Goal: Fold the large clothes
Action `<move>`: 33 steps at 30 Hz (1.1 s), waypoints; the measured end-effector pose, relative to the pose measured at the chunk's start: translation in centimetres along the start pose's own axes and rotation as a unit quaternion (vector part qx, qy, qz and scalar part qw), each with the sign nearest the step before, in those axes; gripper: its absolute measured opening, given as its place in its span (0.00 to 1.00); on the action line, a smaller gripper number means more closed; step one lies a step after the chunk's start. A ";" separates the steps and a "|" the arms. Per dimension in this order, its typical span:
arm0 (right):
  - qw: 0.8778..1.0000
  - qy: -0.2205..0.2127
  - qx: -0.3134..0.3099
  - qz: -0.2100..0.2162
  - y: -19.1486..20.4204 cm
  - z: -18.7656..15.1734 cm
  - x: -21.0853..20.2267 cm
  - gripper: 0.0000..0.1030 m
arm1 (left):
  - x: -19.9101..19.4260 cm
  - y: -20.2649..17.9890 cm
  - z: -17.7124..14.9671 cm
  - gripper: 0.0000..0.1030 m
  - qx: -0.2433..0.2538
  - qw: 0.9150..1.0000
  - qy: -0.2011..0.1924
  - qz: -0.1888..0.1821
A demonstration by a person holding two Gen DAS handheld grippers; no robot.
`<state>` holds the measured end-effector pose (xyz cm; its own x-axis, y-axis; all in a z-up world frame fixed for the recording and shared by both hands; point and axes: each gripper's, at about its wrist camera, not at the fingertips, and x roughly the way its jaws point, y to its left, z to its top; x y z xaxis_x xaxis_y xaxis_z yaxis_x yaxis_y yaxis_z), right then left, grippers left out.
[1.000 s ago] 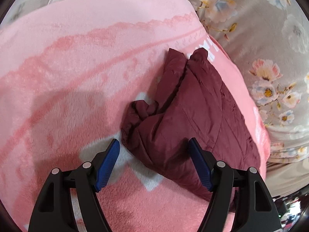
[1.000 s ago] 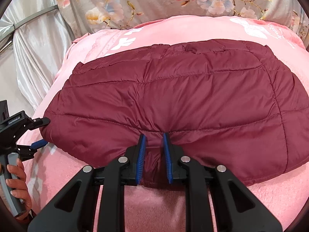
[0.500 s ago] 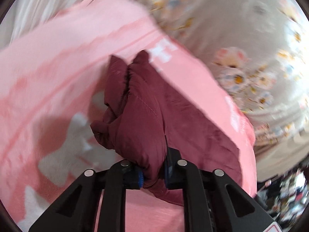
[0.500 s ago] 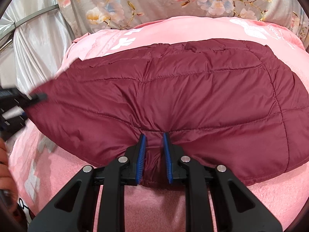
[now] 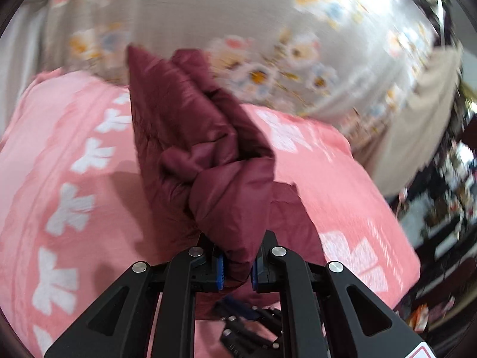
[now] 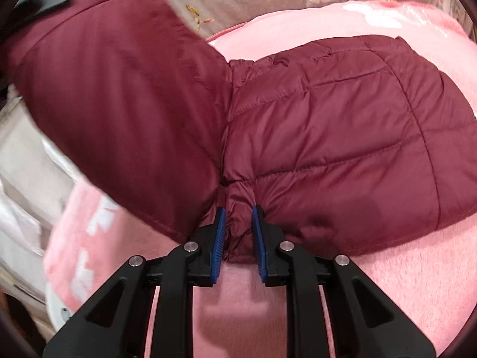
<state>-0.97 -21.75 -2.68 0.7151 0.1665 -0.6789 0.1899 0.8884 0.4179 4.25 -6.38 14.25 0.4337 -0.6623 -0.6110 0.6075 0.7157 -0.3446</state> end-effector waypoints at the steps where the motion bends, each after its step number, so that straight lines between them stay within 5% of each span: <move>1: 1.000 -0.008 0.000 0.001 -0.3 0.0 -0.9 0.19 | 1.0 -0.9 0.0 0.09 0.007 1.000 0.010 -0.004; 11: 0.993 -0.077 0.000 -0.087 -5.1 0.2 -8.4 0.19 | 11.4 -4.1 -3.3 0.15 -0.002 0.991 0.134 -0.014; 15: 0.990 -0.104 0.012 -0.096 -6.3 1.1 -10.4 0.31 | 8.9 -3.8 -2.9 0.25 -0.025 0.993 0.111 -0.045; 17: 0.988 -0.122 0.014 -0.094 -6.4 1.7 -11.5 0.37 | 6.7 -3.4 -2.1 0.45 -0.028 0.994 0.085 -0.064; 20: 0.986 -0.150 0.004 -0.075 -5.7 3.6 -12.6 0.54 | 2.2 -2.0 -0.5 0.62 -0.039 0.997 0.018 -0.059; 23: 0.983 -0.168 -0.021 -0.064 -4.4 5.2 -12.7 0.64 | 0.7 -0.6 0.5 0.65 -0.050 0.998 -0.008 -0.039; 27: 0.983 -0.168 -0.043 -0.061 -2.8 7.4 -11.7 0.67 | 2.4 2.6 -0.1 0.65 -0.072 0.996 0.020 0.043; 33: 0.990 -0.107 -0.023 -0.088 -3.5 9.4 -7.6 0.71 | 5.5 5.5 -2.5 0.63 -0.109 0.990 0.074 0.054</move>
<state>-0.74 -30.12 6.68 0.8014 -0.0823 -0.5924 0.2964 0.9150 0.2738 8.32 -5.51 7.26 0.3757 -0.5510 -0.7451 0.3972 0.8222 -0.4077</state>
